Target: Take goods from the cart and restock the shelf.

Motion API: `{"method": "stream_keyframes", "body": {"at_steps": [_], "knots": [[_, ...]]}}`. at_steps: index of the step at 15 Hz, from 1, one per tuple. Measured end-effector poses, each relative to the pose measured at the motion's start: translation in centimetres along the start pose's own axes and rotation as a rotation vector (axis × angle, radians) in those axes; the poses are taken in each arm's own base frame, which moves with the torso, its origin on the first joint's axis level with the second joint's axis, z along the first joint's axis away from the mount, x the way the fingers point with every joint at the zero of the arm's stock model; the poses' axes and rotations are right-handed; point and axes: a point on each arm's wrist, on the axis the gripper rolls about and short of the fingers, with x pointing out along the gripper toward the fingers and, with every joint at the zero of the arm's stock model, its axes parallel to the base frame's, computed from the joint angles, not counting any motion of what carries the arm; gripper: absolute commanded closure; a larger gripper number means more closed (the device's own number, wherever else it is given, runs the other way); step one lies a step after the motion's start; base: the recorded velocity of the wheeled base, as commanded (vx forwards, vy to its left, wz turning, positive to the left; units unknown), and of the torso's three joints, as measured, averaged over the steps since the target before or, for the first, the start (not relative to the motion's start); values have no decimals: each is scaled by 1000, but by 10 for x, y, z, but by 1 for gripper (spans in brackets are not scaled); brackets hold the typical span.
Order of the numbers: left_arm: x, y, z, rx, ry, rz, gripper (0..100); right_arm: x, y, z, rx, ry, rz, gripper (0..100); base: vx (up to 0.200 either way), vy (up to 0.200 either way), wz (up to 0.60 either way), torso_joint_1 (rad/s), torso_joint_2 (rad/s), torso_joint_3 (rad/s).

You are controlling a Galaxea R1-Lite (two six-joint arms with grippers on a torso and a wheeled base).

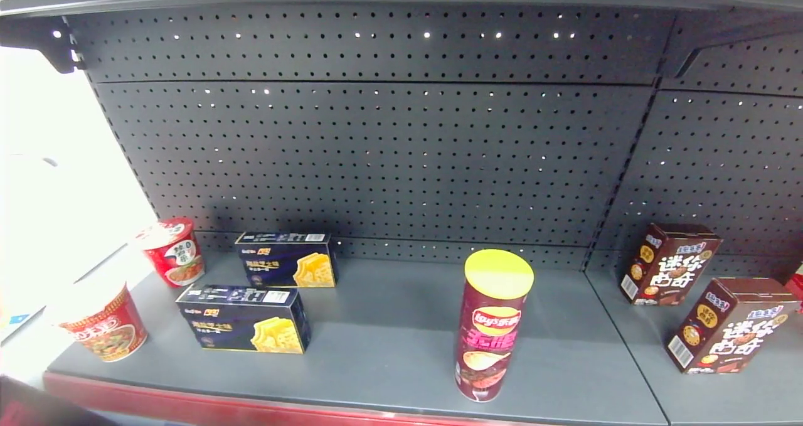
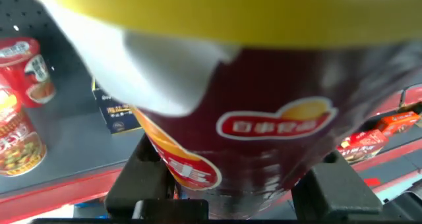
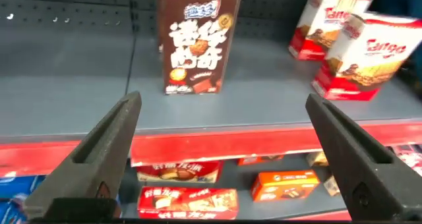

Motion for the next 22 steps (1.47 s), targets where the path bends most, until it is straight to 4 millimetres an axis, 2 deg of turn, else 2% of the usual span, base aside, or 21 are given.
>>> {"method": "stream_keyframes", "body": {"at_steps": [8, 12, 20, 22], "knots": [[6, -2, 24, 15, -19, -122, 100, 0, 0, 0, 51, 1, 6, 0, 0, 0, -75, 0, 1, 0], [19, 1, 37, 9, 0, -193, 100, 0, 0, 0, 53, -1, 18, 0, 0, 0, -450, 2, 2, 1], [43, 8, 45, -16, 51, -283, 100, 0, 0, 0, 81, 0, 22, 0, 0, 0, 0, 0, 0, 0], [51, 11, 53, -18, 56, -303, 100, 0, 0, 0, 121, 2, 23, 0, 0, 0, 0, 0, 0, 0]]}}
